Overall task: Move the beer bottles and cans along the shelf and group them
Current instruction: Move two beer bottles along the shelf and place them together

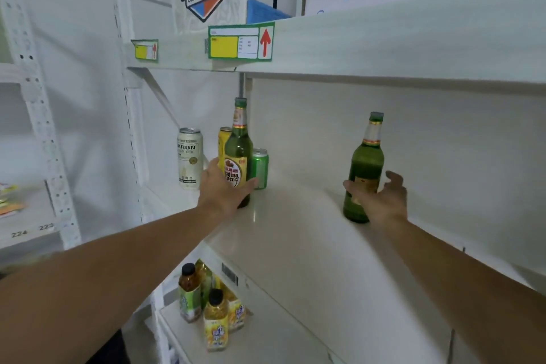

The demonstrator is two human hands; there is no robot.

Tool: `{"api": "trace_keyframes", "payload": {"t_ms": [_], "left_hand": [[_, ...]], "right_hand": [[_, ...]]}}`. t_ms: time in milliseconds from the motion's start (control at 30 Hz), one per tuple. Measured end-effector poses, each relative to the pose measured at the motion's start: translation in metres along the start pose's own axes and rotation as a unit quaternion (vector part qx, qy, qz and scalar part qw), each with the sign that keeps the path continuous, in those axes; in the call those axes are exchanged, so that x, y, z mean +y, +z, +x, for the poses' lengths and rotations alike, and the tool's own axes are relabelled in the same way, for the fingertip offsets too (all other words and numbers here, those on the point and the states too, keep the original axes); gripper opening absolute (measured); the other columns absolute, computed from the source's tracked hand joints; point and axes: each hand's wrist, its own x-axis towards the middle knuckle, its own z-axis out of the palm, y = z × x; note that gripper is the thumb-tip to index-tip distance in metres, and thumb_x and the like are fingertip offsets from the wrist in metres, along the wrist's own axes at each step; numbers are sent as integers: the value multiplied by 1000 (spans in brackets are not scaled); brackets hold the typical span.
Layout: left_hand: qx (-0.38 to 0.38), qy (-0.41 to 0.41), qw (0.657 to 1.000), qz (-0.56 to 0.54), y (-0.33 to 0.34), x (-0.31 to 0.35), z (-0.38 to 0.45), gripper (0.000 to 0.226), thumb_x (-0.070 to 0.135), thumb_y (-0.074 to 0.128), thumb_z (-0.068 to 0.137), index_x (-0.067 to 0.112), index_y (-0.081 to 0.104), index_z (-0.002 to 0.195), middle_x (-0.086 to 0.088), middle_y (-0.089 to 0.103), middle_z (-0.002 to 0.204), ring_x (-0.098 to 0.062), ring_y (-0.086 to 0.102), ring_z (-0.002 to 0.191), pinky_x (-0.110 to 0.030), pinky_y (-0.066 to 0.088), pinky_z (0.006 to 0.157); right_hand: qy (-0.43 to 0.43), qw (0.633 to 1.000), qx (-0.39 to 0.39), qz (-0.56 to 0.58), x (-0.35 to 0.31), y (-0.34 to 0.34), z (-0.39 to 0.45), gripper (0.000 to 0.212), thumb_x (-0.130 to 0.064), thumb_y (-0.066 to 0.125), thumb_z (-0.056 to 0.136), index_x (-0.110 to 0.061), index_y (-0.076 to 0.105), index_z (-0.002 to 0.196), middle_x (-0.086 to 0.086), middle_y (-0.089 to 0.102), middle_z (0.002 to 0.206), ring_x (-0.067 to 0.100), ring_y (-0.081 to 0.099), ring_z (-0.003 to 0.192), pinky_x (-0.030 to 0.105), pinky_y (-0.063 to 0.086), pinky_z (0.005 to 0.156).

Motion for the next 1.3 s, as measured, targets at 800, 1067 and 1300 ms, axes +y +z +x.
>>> {"api": "trace_keyframes", "payload": {"t_ms": [800,1067,1300], "left_hand": [[-30,16,999,-25,5,23,-6,57,54,92,80,22,71,123,7,76,107,-17,73,100,-34,63,80],[-53,28,995,-76,-10,58,-70,49,47,95,80,24,73,117,7,79,104,-11,75,96,-24,59,71],[-64,22,993,-101,-15,64,-123,48,51,96,78,25,76,112,4,82,102,-14,78,97,-31,64,78]], "right_hand": [[-36,998,-41,-7,-5,-6,-9,72,-50,93,77,-29,51,132,-4,63,117,28,65,112,43,54,100],[-76,993,-86,26,-7,-34,-54,60,-48,96,74,-31,59,117,-11,69,108,20,67,103,38,54,95],[-82,991,-91,56,-6,-59,-94,68,-62,96,60,-36,63,113,-11,74,110,17,71,104,46,61,98]]}}
